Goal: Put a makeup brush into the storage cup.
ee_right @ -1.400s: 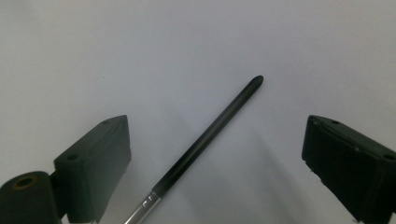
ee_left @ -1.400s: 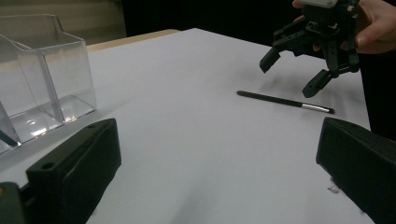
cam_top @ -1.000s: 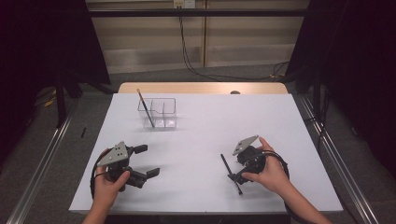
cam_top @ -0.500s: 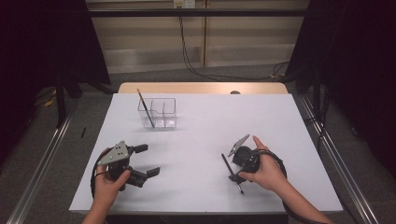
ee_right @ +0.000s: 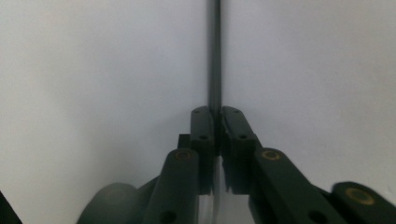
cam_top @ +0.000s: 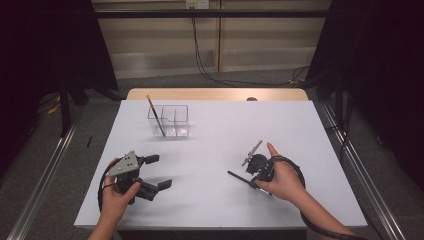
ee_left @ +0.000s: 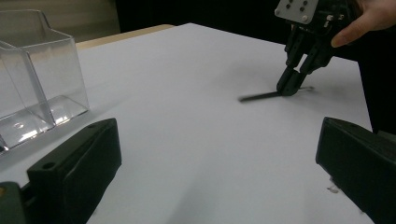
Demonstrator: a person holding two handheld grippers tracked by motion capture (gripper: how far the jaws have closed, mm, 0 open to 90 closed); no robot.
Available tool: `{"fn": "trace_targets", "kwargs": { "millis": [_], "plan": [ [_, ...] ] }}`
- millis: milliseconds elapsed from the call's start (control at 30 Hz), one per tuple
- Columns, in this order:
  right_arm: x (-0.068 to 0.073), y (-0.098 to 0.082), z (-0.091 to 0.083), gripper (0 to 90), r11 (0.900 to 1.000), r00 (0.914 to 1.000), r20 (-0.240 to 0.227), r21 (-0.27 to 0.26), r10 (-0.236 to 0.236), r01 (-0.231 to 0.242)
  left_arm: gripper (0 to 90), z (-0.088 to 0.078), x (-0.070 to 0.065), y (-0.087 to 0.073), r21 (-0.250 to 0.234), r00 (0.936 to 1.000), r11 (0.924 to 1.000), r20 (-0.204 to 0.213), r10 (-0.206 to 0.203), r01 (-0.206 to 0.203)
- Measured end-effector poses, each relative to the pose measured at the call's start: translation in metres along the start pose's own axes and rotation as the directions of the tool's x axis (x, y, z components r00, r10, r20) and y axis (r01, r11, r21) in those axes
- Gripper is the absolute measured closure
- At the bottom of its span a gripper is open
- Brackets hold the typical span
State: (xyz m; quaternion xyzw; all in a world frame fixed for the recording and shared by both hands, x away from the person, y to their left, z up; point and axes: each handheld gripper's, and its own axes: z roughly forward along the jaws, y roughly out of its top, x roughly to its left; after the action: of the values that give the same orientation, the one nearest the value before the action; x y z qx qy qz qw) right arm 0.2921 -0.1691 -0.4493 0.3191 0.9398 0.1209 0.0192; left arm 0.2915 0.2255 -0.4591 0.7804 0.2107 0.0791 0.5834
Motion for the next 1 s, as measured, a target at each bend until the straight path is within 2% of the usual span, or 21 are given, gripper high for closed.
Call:
{"fn": "trace_targets", "kwargs": {
  "millis": [233,300,433,633,833,1000],
  "plan": [
    [-0.002,0.004,0.001,84.4,1.000,0.9999,-0.008,0.026,0.007,-0.007,0.3,0.000,0.000,0.000,0.000,1.0000,1.0000,0.002,0.001,-0.001],
    [-0.002,0.005,0.000,83.9,0.999,0.9999,-0.013,0.032,-0.005,0.005,0.3,0.000,0.000,0.000,-0.001,1.0000,1.0000,0.003,0.000,0.000],
    [-0.003,0.004,0.000,78.2,0.999,0.9999,-0.010,0.047,0.009,-0.008,0.3,0.000,0.001,0.000,0.000,1.0000,1.0000,0.002,-0.002,0.002],
    [-0.006,-0.003,-0.004,82.3,0.996,0.9999,-0.001,0.084,0.011,-0.010,0.4,0.001,0.001,0.000,0.002,1.0000,1.0000,0.002,-0.001,0.001],
    [-0.006,-0.009,-0.004,82.8,0.997,1.0000,0.002,0.082,0.008,-0.008,0.4,0.002,0.001,0.000,0.003,1.0000,1.0000,0.000,-0.002,0.002],
    [-0.005,-0.007,-0.003,84.0,0.995,0.9999,0.014,0.095,-0.008,0.006,0.4,0.002,0.000,0.001,0.003,1.0000,1.0000,0.002,-0.003,0.003]
  ]
}}
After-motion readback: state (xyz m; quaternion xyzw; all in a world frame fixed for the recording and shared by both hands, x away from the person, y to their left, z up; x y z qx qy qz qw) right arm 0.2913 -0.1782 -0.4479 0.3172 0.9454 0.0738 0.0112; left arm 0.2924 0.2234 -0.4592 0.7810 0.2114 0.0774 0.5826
